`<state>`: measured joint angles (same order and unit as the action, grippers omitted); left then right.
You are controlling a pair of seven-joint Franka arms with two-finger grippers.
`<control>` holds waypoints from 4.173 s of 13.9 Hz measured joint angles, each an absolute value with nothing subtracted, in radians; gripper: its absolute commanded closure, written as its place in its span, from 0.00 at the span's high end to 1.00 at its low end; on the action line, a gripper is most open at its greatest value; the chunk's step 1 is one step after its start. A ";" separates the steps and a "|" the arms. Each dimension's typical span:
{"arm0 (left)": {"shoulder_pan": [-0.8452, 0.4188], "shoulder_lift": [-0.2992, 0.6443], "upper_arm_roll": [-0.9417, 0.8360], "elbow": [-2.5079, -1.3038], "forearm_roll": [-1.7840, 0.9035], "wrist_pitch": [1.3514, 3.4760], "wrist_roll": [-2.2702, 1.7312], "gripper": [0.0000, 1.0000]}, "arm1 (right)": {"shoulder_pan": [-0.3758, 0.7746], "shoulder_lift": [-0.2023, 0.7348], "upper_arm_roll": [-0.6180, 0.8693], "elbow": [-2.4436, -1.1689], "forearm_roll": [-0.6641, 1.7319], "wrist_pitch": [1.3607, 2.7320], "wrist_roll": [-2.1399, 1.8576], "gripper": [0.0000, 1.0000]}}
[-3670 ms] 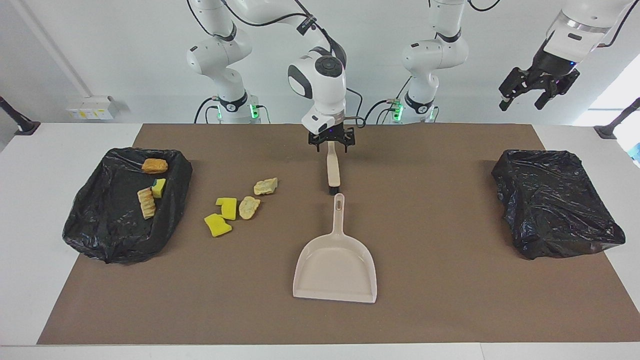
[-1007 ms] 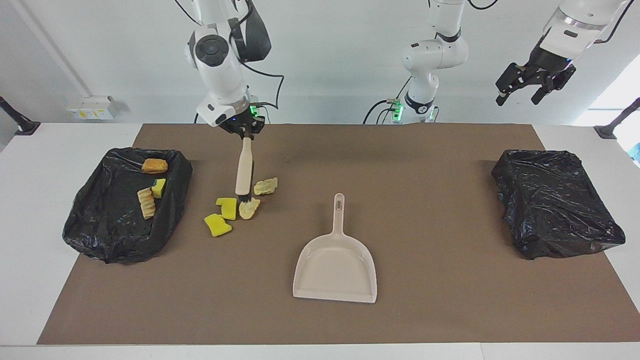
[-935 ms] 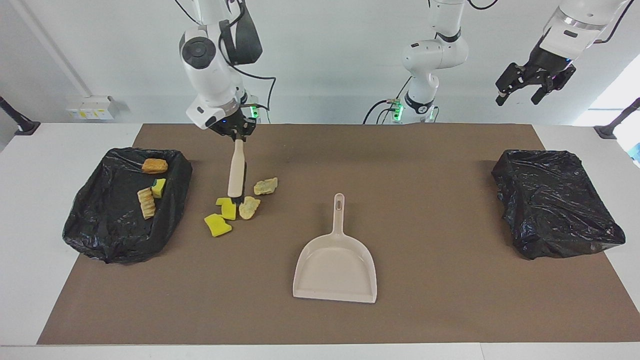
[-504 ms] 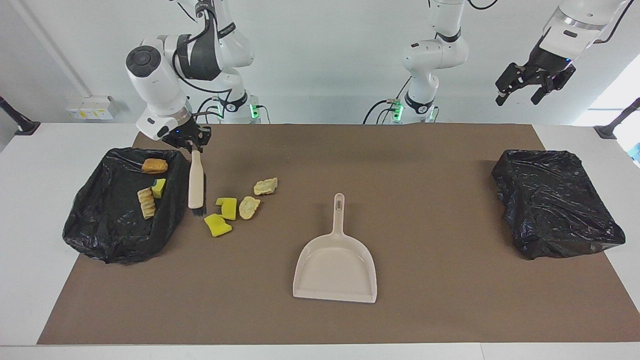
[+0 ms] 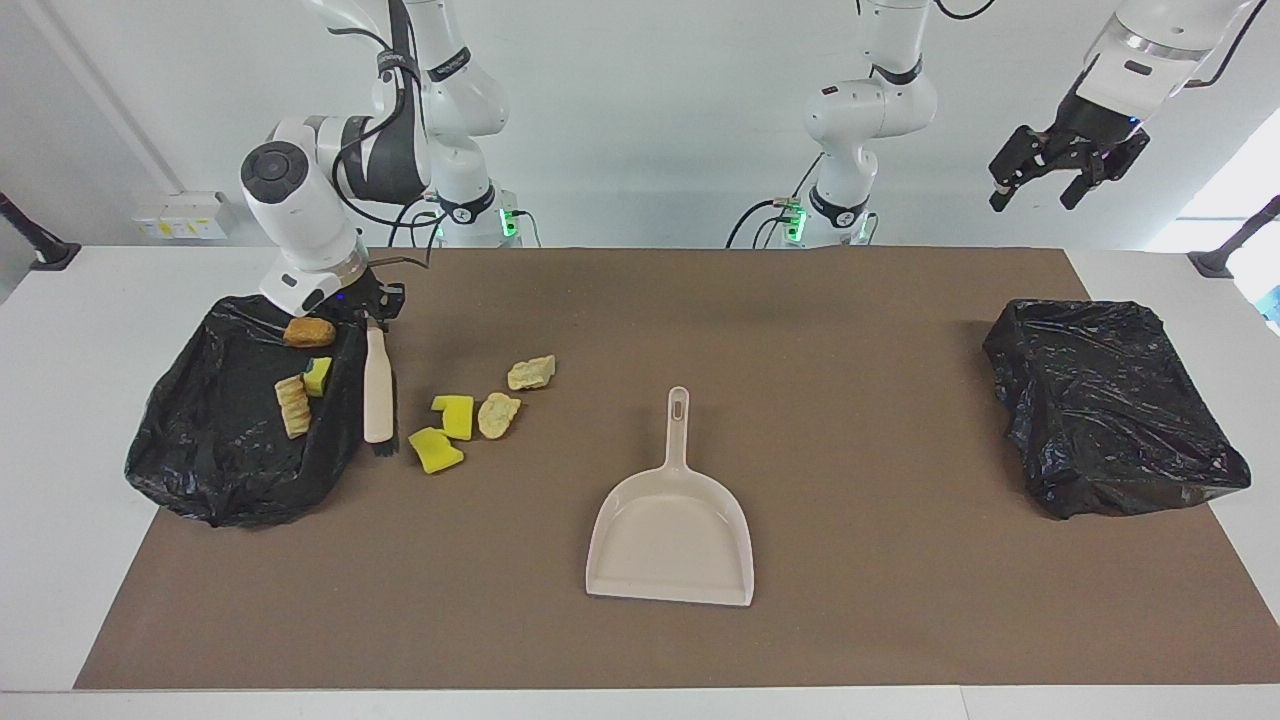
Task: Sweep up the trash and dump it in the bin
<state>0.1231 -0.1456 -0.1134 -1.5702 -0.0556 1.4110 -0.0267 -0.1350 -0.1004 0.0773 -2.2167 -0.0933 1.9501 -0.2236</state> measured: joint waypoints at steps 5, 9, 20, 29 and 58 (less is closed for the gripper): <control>0.123 -0.146 -0.114 -1.570 -0.056 1.411 -0.027 1.00 | -0.132 -0.039 0.081 -2.255 -0.104 2.042 -0.206 0.00; 0.123 -0.146 -0.114 -1.570 -0.056 1.411 -0.027 1.00 | -0.087 -0.009 0.083 -2.265 -0.104 2.054 -0.113 0.00; 0.123 -0.150 -0.117 -1.570 -0.056 1.405 -0.027 1.00 | -0.055 -0.008 0.084 -2.268 -0.104 2.053 -0.105 0.00; 0.123 -0.150 -0.116 -1.571 -0.055 1.402 -0.027 1.00 | -0.006 -0.008 0.085 -2.270 -0.059 2.053 -0.069 0.00; -0.403 0.380 -0.194 -1.681 -0.059 2.309 -0.411 1.00 | 0.025 -0.035 0.072 -2.213 0.045 1.935 -0.007 0.00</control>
